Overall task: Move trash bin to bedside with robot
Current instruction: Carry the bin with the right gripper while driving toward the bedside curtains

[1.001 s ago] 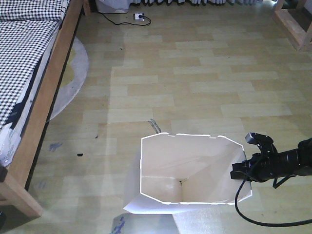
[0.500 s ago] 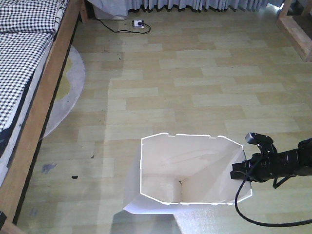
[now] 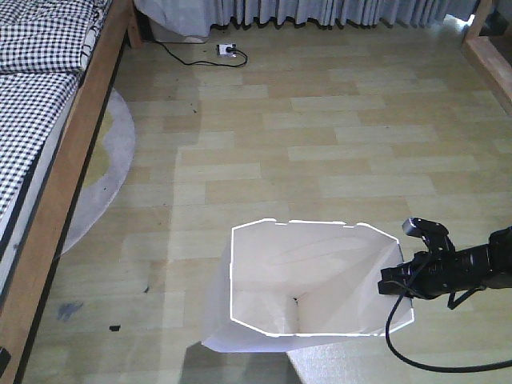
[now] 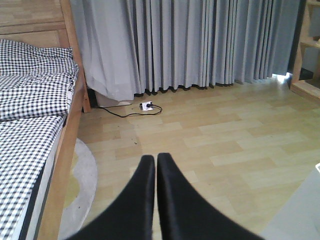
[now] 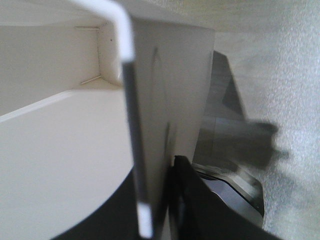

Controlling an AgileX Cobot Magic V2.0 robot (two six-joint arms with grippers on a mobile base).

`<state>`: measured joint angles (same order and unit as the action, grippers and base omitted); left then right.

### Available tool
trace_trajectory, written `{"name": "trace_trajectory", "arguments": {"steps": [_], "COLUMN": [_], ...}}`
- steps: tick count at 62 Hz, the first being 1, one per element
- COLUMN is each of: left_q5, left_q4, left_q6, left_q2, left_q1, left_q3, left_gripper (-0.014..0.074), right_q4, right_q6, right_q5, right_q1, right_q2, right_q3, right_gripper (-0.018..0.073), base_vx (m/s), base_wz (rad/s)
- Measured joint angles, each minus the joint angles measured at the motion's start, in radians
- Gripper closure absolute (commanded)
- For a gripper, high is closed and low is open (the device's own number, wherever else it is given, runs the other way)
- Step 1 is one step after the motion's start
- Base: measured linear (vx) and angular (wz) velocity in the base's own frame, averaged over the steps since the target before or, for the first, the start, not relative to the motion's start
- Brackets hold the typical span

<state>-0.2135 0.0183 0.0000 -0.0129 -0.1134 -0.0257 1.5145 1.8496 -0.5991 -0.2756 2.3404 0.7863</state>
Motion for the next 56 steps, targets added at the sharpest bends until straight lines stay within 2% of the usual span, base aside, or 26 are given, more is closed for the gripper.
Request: {"name": "trace_trajectory", "arguments": {"steps": [56], "left_q5": [0.0], "left_q4": [0.0], "left_q6": [0.0], "left_q2": [0.0], "left_q1": [0.0], "left_q3": [0.0], "left_gripper": [0.0603], "right_q4": [0.0], "right_q6": [0.0], "right_q5": [0.0], "right_q1": [0.0], "right_q2": [0.0], "right_q3": [0.0], "right_gripper": [0.0564], "base_vx": [0.29], "base_wz": [0.03]}}
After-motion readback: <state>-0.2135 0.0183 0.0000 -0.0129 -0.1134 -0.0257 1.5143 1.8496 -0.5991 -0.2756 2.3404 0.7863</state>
